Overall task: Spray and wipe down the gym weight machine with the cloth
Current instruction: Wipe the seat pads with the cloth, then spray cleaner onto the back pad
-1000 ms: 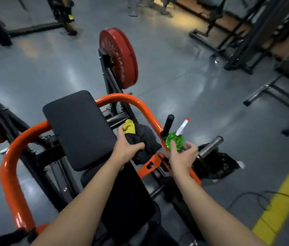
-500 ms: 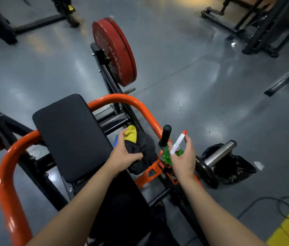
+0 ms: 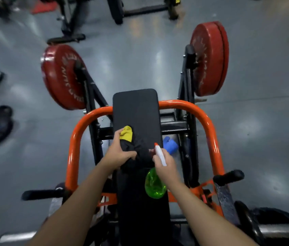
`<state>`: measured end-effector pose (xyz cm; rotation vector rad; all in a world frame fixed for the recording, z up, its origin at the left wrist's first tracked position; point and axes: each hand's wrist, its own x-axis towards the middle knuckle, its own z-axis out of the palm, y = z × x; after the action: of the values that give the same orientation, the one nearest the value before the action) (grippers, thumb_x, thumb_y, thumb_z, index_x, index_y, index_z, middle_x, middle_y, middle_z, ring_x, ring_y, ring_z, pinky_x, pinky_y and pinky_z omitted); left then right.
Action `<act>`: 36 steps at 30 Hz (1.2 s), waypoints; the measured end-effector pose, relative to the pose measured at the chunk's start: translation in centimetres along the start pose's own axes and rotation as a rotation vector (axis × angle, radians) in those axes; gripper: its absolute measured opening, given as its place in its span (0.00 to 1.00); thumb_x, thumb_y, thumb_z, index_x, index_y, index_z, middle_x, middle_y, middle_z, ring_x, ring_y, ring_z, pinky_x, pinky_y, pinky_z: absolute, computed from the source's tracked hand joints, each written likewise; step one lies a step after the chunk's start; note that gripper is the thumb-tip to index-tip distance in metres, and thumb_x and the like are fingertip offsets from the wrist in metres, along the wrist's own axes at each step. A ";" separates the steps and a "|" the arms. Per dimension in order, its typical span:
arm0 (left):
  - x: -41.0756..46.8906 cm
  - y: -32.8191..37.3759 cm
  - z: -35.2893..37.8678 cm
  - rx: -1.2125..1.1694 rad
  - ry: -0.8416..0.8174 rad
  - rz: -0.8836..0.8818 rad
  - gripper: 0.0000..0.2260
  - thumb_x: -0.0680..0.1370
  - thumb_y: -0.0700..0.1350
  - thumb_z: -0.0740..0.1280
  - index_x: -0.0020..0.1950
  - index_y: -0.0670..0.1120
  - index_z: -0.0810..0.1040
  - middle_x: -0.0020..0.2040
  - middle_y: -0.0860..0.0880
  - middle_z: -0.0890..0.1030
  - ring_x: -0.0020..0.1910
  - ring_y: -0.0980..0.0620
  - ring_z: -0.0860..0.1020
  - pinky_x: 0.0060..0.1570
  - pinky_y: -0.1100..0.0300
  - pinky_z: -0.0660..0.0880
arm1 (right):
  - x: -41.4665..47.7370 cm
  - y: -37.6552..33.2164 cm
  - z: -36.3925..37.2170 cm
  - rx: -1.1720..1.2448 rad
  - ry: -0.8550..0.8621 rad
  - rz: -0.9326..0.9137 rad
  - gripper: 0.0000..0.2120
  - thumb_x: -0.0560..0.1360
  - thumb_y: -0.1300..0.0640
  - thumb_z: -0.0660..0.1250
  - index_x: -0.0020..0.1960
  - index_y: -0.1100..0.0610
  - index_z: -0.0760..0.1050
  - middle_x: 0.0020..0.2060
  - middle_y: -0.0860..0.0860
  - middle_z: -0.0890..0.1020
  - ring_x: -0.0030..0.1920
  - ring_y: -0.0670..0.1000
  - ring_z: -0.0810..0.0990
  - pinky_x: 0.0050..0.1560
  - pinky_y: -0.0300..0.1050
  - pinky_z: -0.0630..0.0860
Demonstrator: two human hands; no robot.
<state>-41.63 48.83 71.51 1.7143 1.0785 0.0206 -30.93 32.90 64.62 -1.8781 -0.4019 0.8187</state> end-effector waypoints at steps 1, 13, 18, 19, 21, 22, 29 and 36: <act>-0.2 -0.7 -1.3 -0.028 0.043 -0.024 0.45 0.61 0.42 0.77 0.72 0.66 0.61 0.59 0.50 0.80 0.56 0.46 0.81 0.55 0.47 0.81 | 1.0 -1.1 0.8 -0.008 -0.034 0.014 0.09 0.78 0.61 0.66 0.48 0.47 0.78 0.41 0.43 0.82 0.42 0.36 0.78 0.47 0.35 0.72; -1.2 -6.2 -9.6 -0.068 0.120 -0.065 0.46 0.67 0.33 0.77 0.76 0.58 0.58 0.59 0.48 0.75 0.58 0.44 0.79 0.54 0.44 0.82 | 7.6 -6.5 6.5 -0.298 -0.002 0.250 0.18 0.72 0.45 0.57 0.41 0.55 0.82 0.37 0.52 0.86 0.46 0.58 0.82 0.52 0.51 0.77; -0.8 -7.7 -10.6 -0.038 0.076 -0.048 0.45 0.66 0.32 0.76 0.75 0.58 0.58 0.58 0.47 0.74 0.56 0.45 0.79 0.50 0.50 0.83 | 8.4 -5.7 7.4 -0.336 0.024 0.251 0.14 0.77 0.50 0.60 0.46 0.58 0.80 0.43 0.54 0.84 0.47 0.58 0.79 0.44 0.48 0.70; -0.9 -7.9 -10.6 -0.030 0.064 -0.048 0.46 0.66 0.33 0.76 0.75 0.59 0.58 0.59 0.47 0.74 0.56 0.45 0.79 0.50 0.50 0.83 | 8.4 -5.5 7.4 -0.321 0.051 0.236 0.13 0.77 0.52 0.61 0.46 0.59 0.78 0.46 0.57 0.83 0.49 0.61 0.79 0.47 0.50 0.72; -0.7 -8.2 -10.9 -0.012 0.048 -0.035 0.47 0.65 0.35 0.77 0.75 0.61 0.57 0.60 0.48 0.73 0.57 0.46 0.78 0.52 0.49 0.83 | 8.8 -5.6 7.5 -0.276 0.131 0.211 0.11 0.78 0.54 0.60 0.47 0.60 0.77 0.49 0.61 0.82 0.52 0.64 0.78 0.53 0.53 0.75; -0.6 -8.4 -11.0 -0.006 0.039 -0.029 0.48 0.65 0.35 0.77 0.75 0.61 0.56 0.60 0.49 0.73 0.58 0.46 0.78 0.52 0.48 0.83 | 9.0 -6.0 7.3 -0.256 0.180 0.218 0.11 0.78 0.55 0.60 0.49 0.61 0.78 0.50 0.61 0.82 0.52 0.64 0.78 0.54 0.53 0.74; 0.3 -8.0 -11.3 0.001 -0.024 -0.015 0.48 0.62 0.39 0.77 0.75 0.62 0.56 0.60 0.50 0.74 0.59 0.45 0.78 0.54 0.45 0.83 | 9.5 -7.0 5.8 -0.470 0.122 0.236 0.12 0.75 0.56 0.61 0.52 0.61 0.79 0.52 0.61 0.82 0.51 0.64 0.78 0.52 0.51 0.74; -0.4 -8.3 -11.3 0.111 -0.100 -0.017 0.51 0.60 0.41 0.76 0.77 0.62 0.55 0.61 0.52 0.73 0.59 0.46 0.76 0.55 0.46 0.82 | 5.4 -2.3 6.7 -0.604 -0.170 0.388 0.17 0.78 0.56 0.60 0.62 0.62 0.77 0.59 0.61 0.80 0.61 0.63 0.78 0.58 0.46 0.73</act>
<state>-52.73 57.32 70.25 1.7859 1.0362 -0.1366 -31.51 41.63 62.93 -2.5040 -0.4273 1.2186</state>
